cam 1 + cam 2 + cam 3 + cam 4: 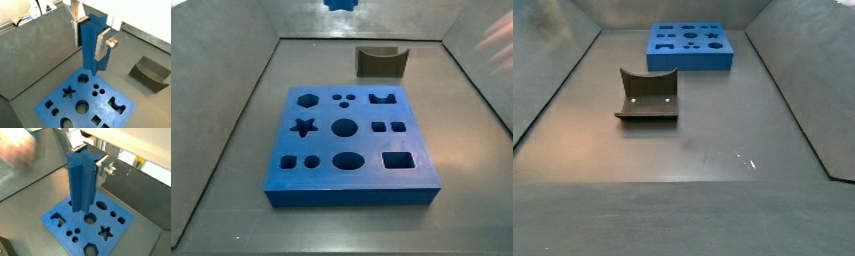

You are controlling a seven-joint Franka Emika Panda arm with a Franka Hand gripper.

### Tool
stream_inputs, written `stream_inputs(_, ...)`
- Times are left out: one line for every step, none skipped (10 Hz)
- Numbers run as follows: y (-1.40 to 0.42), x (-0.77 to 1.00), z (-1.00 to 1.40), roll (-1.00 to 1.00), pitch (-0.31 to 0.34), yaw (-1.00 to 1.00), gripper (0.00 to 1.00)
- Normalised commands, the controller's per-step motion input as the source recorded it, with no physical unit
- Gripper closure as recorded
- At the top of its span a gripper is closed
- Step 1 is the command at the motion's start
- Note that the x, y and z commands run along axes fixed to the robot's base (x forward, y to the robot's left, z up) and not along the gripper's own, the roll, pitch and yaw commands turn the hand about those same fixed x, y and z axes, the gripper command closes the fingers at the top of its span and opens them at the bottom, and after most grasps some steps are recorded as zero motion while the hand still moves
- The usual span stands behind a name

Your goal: Insert the star object.

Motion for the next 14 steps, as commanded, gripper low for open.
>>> stream_inputs(0.0, 0.0, -0.31, 0.0, -0.09, 0.0, 1.0)
stream_inputs(-0.03, -0.03, -0.74, 0.1, -0.114, 0.0, 1.0)
stream_inputs(-0.16, -0.35, -1.0, 0.03, -0.133, 0.0, 1.0)
stream_inputs(-0.27, -0.36, -1.0, 0.0, -0.091, -0.02, 1.0)
stream_inputs(-0.27, -0.47, -1.0, 0.0, -0.117, -0.13, 1.0)
stream_inputs(-0.23, -0.51, -0.81, -0.01, -0.219, -0.15, 1.0)
stream_inputs(-0.15, -0.32, -0.74, -0.05, -0.246, -0.12, 1.0)
stream_inputs(-0.16, -0.32, -0.68, -0.01, -0.269, -0.13, 1.0)
stream_inputs(-0.18, -0.24, -0.69, 0.0, -0.269, -0.11, 1.0)
stream_inputs(-0.19, -0.15, -0.7, 0.0, -0.246, -0.1, 1.0)
stream_inputs(-0.22, -0.13, -0.67, 0.0, -0.223, -0.1, 1.0)
stream_inputs(-0.23, -0.08, -0.57, 0.05, -0.147, -0.11, 1.0)
stream_inputs(-0.26, -0.04, -0.53, 0.15, -0.067, -0.1, 1.0)
stream_inputs(-0.25, 0.0, -0.53, 0.21, 0.0, -0.05, 1.0)
